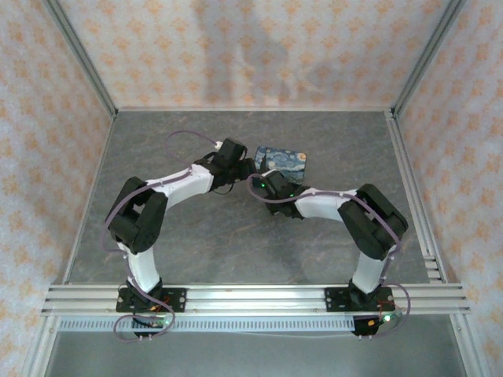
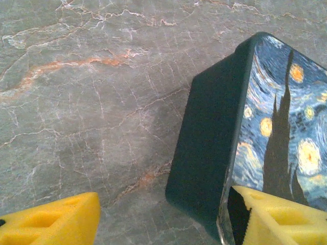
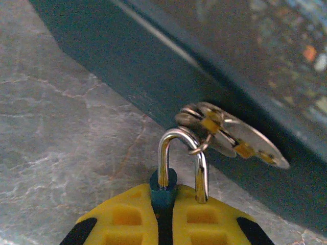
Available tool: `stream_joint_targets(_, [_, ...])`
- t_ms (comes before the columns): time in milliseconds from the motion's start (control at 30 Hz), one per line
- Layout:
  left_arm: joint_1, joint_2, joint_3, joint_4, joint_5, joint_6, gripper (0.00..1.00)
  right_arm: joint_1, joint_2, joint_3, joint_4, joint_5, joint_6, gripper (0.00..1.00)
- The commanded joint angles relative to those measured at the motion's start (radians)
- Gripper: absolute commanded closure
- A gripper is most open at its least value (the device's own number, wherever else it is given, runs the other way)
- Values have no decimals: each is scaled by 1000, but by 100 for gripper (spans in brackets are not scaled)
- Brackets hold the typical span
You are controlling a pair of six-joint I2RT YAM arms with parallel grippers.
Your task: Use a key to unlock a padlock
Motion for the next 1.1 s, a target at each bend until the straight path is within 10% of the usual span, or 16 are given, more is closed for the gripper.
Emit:
stream_joint_targets(0, [10,22,39,-22,-41,11,33,18,-40,-15,-12,4,-82,100])
stream_joint_targets(667, [13,159,74,15,122,23,81,20,-37,142,-184,-117,-345,100])
stream_joint_targets(1067, [25,134,20,60,139,-4,86,20,24,236,-213,-216,-412,100])
